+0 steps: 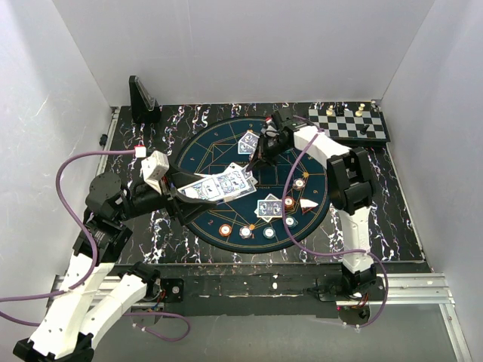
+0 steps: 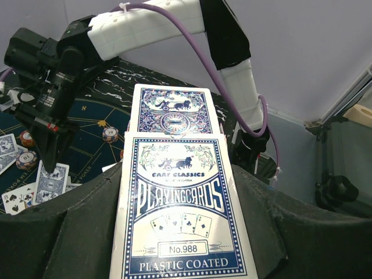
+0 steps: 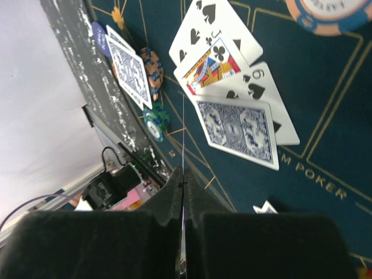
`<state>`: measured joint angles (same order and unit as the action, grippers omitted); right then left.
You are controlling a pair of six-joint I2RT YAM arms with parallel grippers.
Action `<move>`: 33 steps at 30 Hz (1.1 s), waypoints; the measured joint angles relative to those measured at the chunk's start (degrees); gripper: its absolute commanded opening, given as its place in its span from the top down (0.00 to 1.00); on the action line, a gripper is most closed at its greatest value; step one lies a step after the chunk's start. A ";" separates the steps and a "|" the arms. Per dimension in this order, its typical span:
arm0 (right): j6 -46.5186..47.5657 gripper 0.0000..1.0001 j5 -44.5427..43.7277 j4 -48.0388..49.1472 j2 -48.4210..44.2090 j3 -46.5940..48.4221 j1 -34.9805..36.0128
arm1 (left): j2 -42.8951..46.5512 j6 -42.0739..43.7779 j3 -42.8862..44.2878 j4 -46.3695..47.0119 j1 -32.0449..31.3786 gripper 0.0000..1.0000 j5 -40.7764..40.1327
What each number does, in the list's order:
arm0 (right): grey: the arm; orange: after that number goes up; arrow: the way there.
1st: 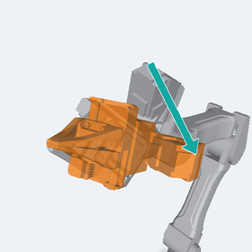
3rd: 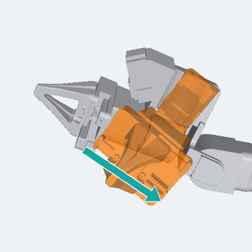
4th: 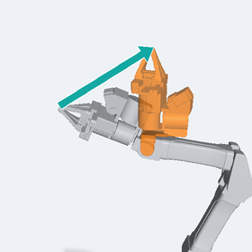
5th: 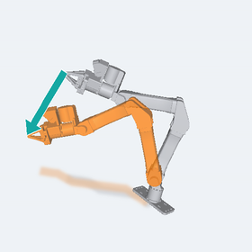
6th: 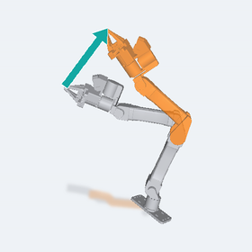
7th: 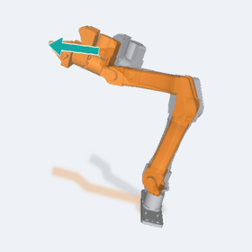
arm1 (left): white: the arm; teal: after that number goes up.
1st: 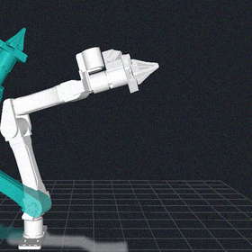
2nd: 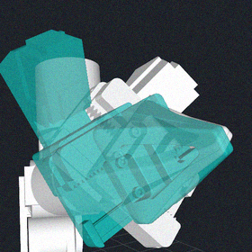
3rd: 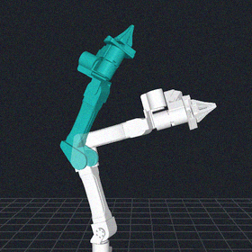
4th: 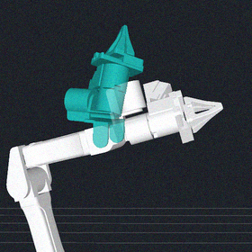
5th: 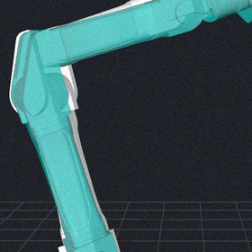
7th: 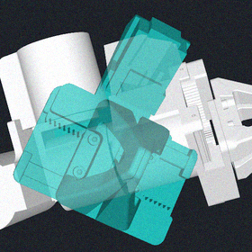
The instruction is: Distribute texas hold em gaming equipment
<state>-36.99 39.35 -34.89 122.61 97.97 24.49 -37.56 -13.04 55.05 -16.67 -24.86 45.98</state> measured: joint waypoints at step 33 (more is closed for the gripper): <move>4.24 0.21 -19.28 -14.08 -24.22 6.36 8.72 | 1.57 2.43 -0.11 -1.33 0.00 1.00 -1.88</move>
<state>-32.75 20.08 -48.97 98.39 104.33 33.21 -35.99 -10.61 54.94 -18.00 -24.86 44.10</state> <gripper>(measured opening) 0.779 0.653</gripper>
